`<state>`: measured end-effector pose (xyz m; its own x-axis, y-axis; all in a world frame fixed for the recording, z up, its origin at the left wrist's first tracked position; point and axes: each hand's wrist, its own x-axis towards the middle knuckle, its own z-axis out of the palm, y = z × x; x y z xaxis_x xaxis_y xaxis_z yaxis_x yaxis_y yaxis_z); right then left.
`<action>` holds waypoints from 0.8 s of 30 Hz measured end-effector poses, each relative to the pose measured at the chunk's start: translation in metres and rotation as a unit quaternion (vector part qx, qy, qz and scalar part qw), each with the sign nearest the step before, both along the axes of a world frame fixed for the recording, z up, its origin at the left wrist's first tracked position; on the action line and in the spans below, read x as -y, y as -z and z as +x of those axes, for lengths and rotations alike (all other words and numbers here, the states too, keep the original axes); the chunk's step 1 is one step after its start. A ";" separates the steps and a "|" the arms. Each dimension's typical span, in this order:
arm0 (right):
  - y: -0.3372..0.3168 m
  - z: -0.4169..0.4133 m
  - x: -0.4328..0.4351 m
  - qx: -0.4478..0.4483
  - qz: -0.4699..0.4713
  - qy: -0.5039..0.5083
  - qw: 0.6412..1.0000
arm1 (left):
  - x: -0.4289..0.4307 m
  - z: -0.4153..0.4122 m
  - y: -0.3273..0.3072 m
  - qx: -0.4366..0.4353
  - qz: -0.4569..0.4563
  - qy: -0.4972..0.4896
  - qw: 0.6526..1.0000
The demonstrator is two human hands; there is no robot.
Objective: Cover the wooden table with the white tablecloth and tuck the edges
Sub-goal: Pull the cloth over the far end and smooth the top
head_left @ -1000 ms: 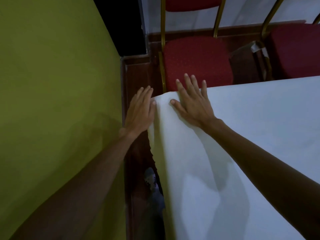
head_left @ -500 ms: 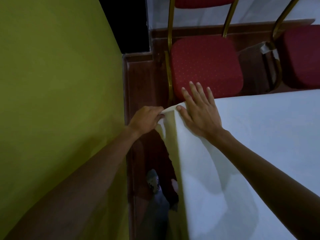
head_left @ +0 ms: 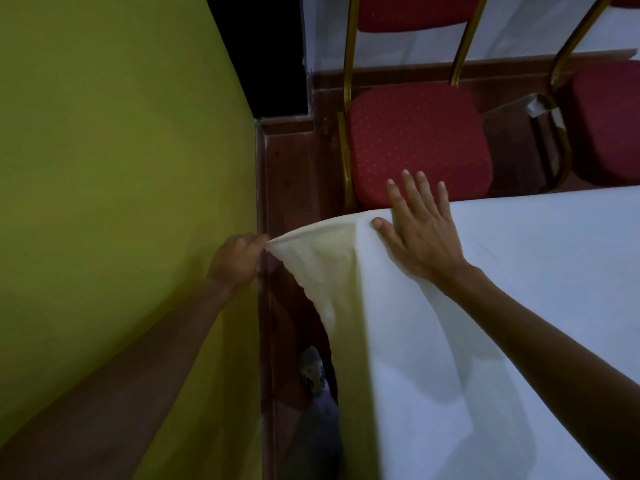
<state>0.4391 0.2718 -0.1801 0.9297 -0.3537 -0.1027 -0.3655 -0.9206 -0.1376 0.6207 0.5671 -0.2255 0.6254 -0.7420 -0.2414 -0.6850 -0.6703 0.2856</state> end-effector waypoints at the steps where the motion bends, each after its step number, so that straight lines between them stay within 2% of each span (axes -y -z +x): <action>1: -0.001 -0.004 0.005 0.004 0.003 0.004 1.000 | 0.007 0.001 -0.002 0.014 0.001 -0.006 1.000; 4: -0.004 -0.020 0.027 0.016 0.022 0.054 0.998 | 0.053 -0.010 -0.018 -0.011 -0.066 0.030 0.997; 7: -0.010 -0.040 0.054 0.032 0.036 0.117 0.992 | 0.114 -0.033 -0.046 -0.058 -0.161 0.105 0.980; 8: -0.011 -0.050 0.065 0.031 0.036 0.138 0.989 | 0.131 -0.041 -0.052 -0.074 -0.162 0.137 0.974; 10: -0.013 -0.071 0.085 0.024 0.035 0.178 0.983 | 0.148 -0.049 -0.061 -0.131 -0.093 0.177 0.971; 11: -0.013 -0.082 0.092 0.017 0.035 0.191 0.981 | 0.150 -0.049 -0.062 -0.163 -0.055 0.173 0.970; 13: -0.010 -0.098 0.096 0.009 0.029 0.198 0.980 | 0.145 -0.046 -0.058 -0.193 -0.035 0.141 0.970; 17: -0.005 -0.096 0.094 0.000 0.008 0.196 0.981 | 0.144 -0.049 -0.045 -0.147 -0.081 0.107 0.980; 24: -0.002 -0.098 0.080 -0.015 0.003 0.182 0.983 | 0.111 -0.038 -0.042 -0.040 -0.015 0.135 0.990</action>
<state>0.3414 0.1919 -0.1780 0.7386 -0.6613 -0.1311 -0.6740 -0.7277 -0.1272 0.5827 0.4557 -0.1834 0.3824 -0.8872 -0.2581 -0.8125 -0.4559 0.3633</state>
